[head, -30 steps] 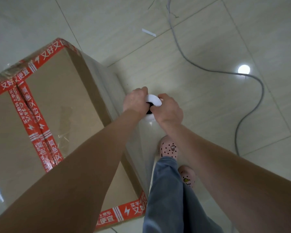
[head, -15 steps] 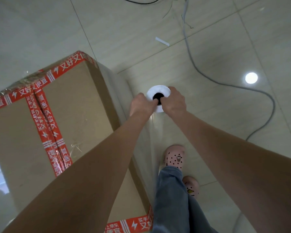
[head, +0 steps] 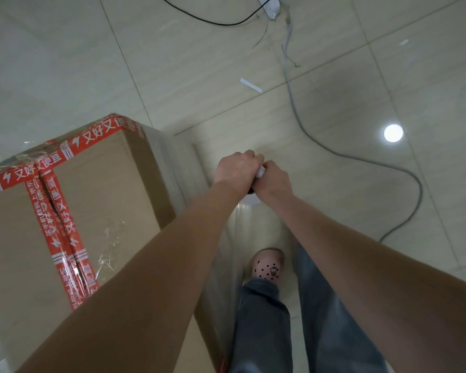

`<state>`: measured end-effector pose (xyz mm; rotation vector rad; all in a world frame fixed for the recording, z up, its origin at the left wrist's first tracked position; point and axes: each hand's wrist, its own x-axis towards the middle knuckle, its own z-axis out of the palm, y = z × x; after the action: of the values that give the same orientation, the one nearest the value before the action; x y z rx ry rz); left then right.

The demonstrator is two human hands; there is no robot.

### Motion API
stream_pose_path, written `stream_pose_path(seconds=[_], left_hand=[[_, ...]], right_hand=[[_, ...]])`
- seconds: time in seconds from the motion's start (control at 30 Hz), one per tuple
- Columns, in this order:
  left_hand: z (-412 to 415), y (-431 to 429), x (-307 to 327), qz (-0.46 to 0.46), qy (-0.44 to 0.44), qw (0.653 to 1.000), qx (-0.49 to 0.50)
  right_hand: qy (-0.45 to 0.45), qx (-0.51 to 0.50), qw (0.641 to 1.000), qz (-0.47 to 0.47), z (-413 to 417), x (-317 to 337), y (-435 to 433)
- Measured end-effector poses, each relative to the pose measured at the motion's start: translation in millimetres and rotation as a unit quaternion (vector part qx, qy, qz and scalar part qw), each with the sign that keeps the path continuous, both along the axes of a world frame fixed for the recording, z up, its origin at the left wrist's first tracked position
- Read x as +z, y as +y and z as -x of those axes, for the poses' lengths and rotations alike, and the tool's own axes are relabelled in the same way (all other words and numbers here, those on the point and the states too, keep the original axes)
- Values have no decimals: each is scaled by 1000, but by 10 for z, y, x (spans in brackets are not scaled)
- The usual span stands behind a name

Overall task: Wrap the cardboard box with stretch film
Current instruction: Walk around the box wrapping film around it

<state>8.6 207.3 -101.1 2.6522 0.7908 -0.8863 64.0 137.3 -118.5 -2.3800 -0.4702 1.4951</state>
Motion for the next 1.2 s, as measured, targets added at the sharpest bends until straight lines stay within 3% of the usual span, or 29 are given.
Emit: stream_pose_path(seconds=[0.17,0.3,0.47,0.57,0.67,0.77,0.97,1.2], left_hand=[[-19,116,-20,20,0,999,27],[60,277,-22,37,-25,984,173],[182,460,-35,28,-60,909,412],[275,582,-52,25,-73,838,540],[364,715,-73,51,-76,798,596],[360,814,-48,50,-37,824,564],[226,962,43,-37,-13,944,327],[74,1062,49,-34,31,972,230]], right_hand=[[-3,17,1000,-1,-62,-14,91],[-31,40,998,-37,-89,57,245],[-10,4,996,-89,-96,103,502],[21,3,998,-55,-34,73,649],[79,-49,995,-38,29,37,812],[38,-15,998,-42,49,87,980],[48,18,998,-34,105,177,1130],[67,3,997,-26,97,180,1169]])
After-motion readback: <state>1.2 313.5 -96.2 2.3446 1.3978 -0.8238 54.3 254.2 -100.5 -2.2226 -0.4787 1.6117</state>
